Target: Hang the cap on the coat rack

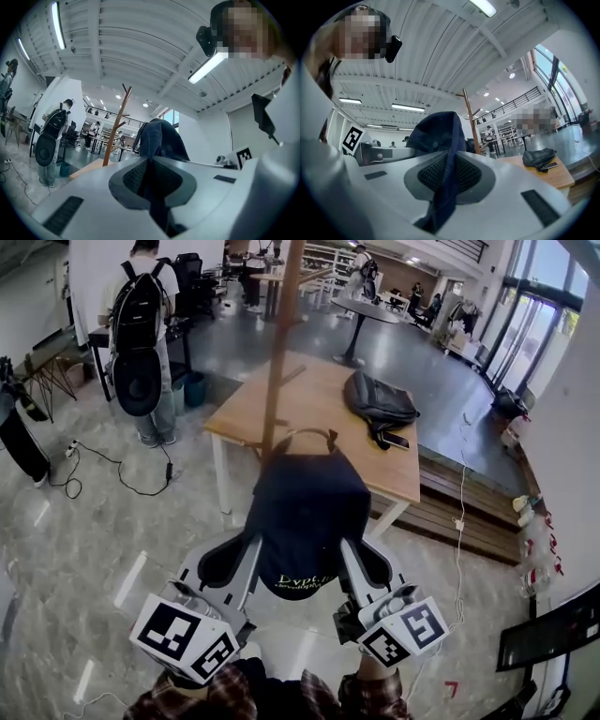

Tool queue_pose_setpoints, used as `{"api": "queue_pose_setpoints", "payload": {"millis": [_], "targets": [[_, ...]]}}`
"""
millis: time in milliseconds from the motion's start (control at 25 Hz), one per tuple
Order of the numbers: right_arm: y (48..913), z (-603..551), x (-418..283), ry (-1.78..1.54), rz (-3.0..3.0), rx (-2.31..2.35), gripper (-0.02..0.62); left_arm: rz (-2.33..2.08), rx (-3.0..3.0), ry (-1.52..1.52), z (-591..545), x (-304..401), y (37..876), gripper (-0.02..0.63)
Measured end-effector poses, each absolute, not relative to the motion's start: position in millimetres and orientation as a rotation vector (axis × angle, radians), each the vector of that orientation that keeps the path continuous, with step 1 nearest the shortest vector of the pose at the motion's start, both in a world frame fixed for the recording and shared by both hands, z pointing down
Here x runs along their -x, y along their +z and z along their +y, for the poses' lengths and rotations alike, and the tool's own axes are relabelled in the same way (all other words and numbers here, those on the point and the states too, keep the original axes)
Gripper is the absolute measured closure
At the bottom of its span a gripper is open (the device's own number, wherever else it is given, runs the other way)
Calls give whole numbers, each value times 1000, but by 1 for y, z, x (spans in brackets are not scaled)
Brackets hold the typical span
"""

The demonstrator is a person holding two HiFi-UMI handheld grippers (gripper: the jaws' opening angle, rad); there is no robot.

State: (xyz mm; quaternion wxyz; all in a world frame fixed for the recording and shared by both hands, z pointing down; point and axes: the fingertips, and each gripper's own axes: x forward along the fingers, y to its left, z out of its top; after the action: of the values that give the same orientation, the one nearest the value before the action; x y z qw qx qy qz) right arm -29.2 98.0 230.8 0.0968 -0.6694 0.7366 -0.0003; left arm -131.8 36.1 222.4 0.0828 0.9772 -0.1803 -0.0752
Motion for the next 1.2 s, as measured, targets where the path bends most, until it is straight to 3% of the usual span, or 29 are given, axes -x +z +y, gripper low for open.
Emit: {"api": "queue_pose_setpoints", "payload": {"millis": [440, 1200], "targets": [[252, 47, 13, -65, 2098, 2056, 551, -436, -2908, -160, -19, 113, 242, 586], [252, -96, -146, -155, 2309, 1840, 551, -713, -2822, -154, -141, -37, 243, 586]]}}
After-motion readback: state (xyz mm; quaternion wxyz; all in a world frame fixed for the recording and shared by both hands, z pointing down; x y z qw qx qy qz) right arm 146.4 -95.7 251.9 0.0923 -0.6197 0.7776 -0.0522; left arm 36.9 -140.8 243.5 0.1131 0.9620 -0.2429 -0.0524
